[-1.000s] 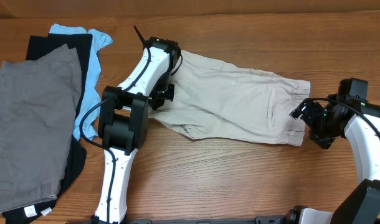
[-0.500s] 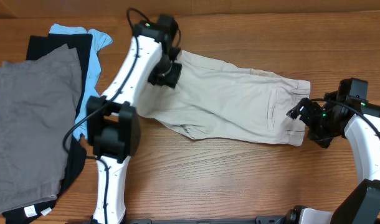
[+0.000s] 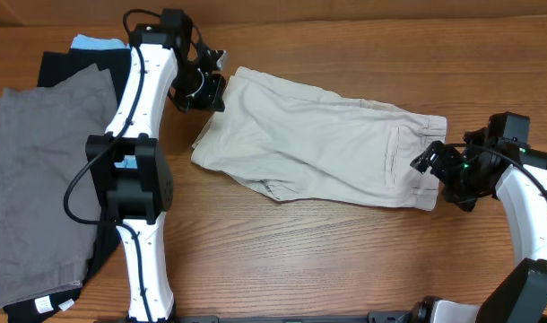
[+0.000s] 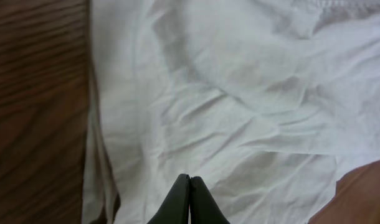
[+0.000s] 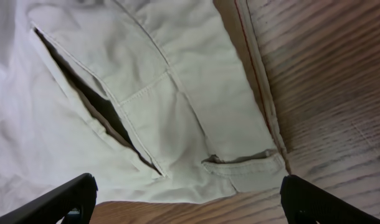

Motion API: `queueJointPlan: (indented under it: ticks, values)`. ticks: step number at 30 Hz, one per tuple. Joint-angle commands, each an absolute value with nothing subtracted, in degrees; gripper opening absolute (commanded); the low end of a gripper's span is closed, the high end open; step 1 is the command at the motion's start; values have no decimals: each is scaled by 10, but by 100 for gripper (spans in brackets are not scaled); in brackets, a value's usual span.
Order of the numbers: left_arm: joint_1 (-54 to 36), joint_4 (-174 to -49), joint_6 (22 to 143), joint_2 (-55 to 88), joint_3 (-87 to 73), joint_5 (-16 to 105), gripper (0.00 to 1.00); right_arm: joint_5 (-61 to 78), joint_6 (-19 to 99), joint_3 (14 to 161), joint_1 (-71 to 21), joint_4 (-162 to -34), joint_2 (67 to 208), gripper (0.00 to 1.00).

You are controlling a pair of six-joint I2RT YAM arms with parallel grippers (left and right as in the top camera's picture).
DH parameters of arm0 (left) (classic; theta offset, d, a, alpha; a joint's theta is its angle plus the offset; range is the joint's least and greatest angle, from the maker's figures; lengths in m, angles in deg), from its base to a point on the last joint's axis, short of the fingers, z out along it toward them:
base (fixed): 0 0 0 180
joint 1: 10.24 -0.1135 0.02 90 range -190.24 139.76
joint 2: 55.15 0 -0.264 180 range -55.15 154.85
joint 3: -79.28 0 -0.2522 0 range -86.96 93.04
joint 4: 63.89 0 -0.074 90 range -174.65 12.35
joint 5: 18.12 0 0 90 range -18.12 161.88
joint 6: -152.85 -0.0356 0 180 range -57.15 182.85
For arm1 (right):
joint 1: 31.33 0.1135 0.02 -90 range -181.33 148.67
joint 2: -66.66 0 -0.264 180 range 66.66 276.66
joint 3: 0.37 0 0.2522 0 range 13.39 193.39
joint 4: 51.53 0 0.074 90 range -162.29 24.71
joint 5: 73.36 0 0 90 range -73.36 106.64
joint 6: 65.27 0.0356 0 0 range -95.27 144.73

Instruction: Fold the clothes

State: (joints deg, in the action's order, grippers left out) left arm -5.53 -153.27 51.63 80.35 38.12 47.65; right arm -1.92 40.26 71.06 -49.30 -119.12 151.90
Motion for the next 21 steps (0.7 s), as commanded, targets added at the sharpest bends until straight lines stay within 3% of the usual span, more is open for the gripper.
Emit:
queueJointPlan:
  ticks: [1,15,21]
  values:
    - [-44,-1535,462,837,375,434,4,-26,395,711,-493,-1183,1515,97]
    - [-48,-1512,494,909,375,492,4,-23,381,711,-494,-1175,1515,100]
    - [-48,-1502,539,932,375,537,4,68,377,711,-494,-1150,1518,100]
